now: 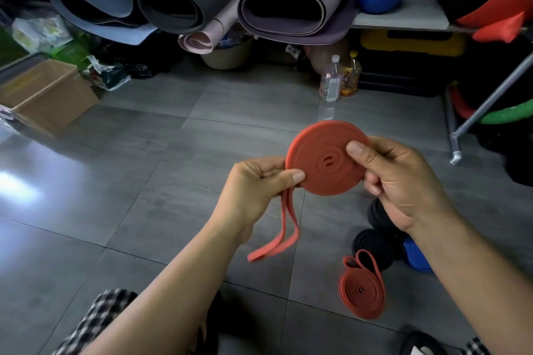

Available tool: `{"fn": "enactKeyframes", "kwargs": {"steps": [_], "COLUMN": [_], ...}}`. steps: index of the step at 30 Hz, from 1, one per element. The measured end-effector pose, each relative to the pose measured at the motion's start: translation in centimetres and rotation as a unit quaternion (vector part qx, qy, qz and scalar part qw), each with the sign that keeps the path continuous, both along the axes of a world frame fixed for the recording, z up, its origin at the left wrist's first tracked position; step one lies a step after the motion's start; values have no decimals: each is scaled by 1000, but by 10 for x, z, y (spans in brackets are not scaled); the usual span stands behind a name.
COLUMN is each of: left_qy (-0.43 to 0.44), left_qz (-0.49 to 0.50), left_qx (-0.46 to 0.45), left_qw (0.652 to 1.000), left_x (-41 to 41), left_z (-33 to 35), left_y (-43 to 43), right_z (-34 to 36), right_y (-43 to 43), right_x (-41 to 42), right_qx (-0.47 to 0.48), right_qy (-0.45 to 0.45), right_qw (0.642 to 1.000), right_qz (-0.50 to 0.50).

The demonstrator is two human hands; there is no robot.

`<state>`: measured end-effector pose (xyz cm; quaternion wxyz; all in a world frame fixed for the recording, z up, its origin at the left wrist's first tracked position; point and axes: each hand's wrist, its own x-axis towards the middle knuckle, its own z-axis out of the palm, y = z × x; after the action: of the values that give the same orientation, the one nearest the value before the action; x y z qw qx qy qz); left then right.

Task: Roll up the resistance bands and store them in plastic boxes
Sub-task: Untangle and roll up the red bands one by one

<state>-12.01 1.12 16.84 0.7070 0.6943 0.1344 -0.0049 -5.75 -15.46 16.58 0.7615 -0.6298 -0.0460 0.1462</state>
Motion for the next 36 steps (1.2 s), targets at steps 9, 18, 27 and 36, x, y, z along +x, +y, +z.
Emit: {"fn": "enactKeyframes", "kwargs": {"steps": [9, 18, 27, 36], "left_qy": [14, -20, -15, 17], "left_qz": [75, -95, -25, 29], "left_qx": [-169, 354, 44, -90], "left_qw": [983, 930, 999, 995], "left_x": [-1, -3, 1, 2], "left_z": [-10, -12, 0, -14], "left_y": [-16, -5, 8, -6], "right_z": [-21, -12, -12, -10], "right_y": [17, -13, -6, 1], "right_x": [-18, 4, 1, -3], "right_qx": [150, -403, -192, -23], "right_qy": [142, -276, -154, 5], "right_qw": [977, 852, 963, 999], "right_qz": [-58, 189, 110, -33]}}
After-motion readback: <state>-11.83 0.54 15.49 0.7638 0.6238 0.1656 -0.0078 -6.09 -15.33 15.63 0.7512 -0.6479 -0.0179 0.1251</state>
